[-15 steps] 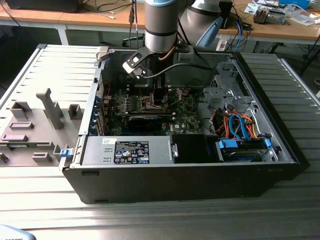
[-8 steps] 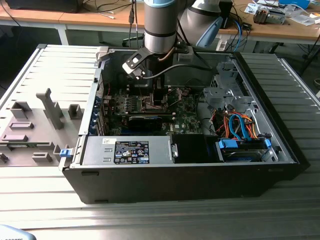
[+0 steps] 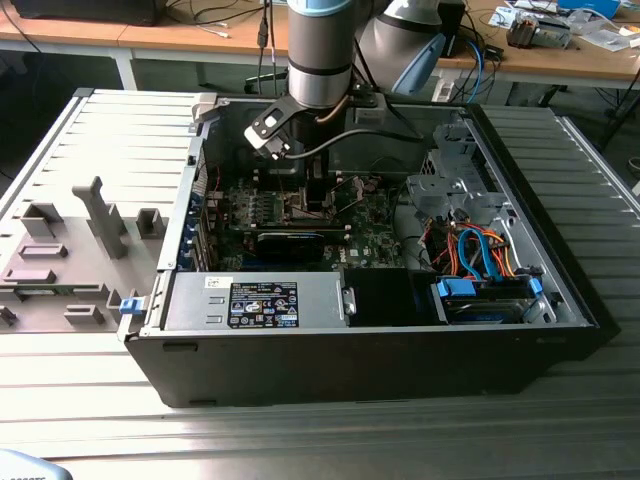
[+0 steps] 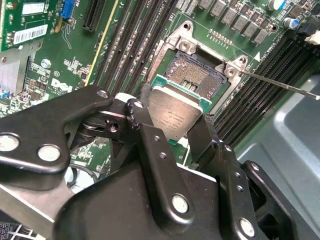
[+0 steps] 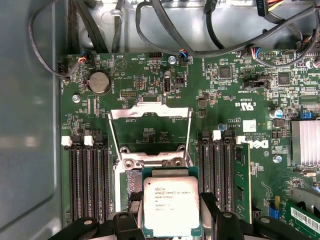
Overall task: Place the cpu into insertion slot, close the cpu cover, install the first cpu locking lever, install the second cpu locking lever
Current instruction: 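Place the cpu into insertion slot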
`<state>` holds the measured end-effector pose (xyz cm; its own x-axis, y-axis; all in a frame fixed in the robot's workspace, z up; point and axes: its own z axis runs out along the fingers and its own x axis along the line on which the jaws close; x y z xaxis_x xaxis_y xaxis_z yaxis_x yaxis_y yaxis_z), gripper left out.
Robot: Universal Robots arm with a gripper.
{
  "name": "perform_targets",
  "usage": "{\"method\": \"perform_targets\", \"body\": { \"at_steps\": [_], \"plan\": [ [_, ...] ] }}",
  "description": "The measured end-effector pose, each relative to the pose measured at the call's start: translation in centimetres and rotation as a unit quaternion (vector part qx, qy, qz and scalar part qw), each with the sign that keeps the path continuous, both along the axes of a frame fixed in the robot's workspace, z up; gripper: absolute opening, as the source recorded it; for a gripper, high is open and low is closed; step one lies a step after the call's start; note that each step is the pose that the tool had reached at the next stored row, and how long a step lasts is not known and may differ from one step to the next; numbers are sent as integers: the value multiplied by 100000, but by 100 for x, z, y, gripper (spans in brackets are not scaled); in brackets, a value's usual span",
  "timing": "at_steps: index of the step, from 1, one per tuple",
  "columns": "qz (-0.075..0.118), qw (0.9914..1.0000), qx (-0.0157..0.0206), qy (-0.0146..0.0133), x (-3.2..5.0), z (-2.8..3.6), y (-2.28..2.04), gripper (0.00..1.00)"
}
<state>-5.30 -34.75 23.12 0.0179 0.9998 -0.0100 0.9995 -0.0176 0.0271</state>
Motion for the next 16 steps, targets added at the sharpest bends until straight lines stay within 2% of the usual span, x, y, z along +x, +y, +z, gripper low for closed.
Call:
{"method": "perform_targets", "body": {
  "at_steps": [16],
  "plan": [
    [-2,100000,5,0,-6,-37,2,55]
  ]
}}
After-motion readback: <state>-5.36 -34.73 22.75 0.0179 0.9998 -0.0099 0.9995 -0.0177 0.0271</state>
